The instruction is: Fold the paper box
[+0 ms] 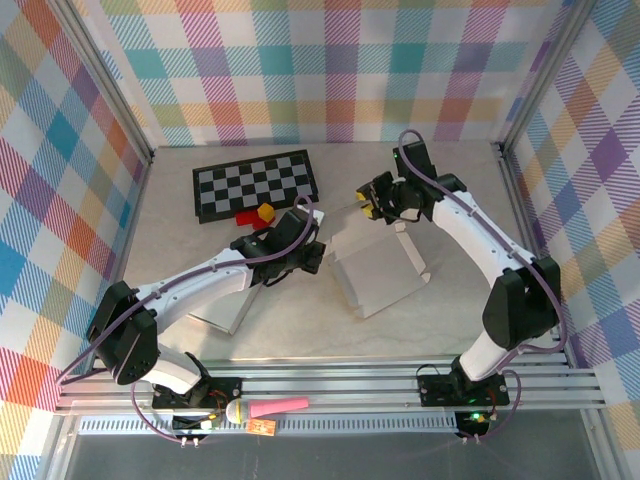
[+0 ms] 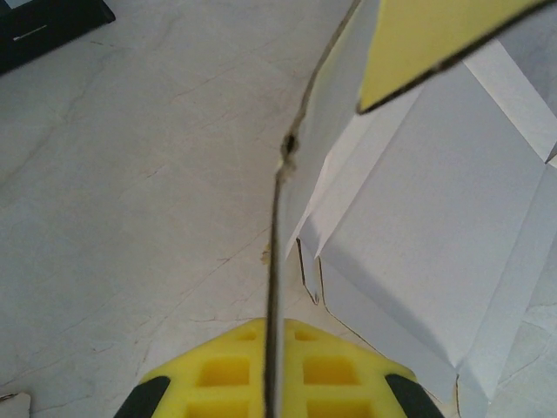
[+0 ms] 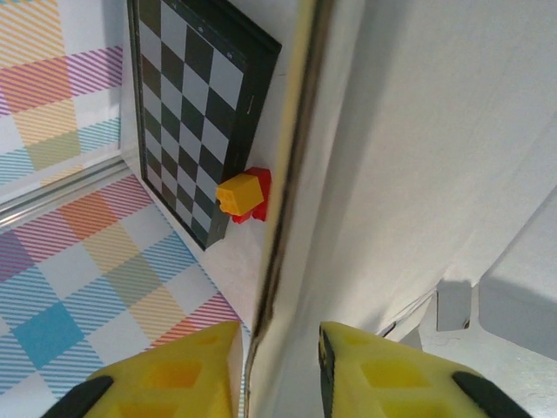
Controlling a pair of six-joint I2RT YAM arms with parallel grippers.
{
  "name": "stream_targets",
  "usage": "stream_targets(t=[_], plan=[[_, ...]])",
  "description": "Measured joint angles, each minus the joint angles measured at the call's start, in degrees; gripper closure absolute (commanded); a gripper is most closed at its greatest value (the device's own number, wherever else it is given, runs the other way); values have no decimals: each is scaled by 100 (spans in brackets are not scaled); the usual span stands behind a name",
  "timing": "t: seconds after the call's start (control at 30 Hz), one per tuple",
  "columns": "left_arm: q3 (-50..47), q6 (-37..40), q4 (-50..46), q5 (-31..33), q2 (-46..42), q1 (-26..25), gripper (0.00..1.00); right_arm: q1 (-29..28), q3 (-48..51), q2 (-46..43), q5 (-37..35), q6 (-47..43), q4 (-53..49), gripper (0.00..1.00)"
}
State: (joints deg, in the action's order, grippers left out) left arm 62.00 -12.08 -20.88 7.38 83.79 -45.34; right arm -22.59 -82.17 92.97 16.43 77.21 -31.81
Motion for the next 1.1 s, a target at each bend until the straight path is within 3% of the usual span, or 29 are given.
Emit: stream_targets(t=[0.2, 0.47, 0.57, 0.8, 0.93, 1.1], plan=[[0, -2, -15, -2, -2, -2, 100, -26, 28, -4, -116, -11, 83, 79], [0, -7, -15, -2, -20, -2, 100, -26, 55, -46, -254, -11, 190, 77], [0, -9, -13, -4, -63, -2, 100, -26, 55, -68, -256, -13, 225, 85], [0, -11, -17, -35, -94, -24, 100, -37, 125, -92, -297, -11, 295, 92], [0, -11, -24, -42, -94, -57, 100, -66, 208, -133, -339, -9, 380, 91], [0, -20, -57, -39, -96, -66, 100, -70, 354, -197, -411, -2, 577, 83]])
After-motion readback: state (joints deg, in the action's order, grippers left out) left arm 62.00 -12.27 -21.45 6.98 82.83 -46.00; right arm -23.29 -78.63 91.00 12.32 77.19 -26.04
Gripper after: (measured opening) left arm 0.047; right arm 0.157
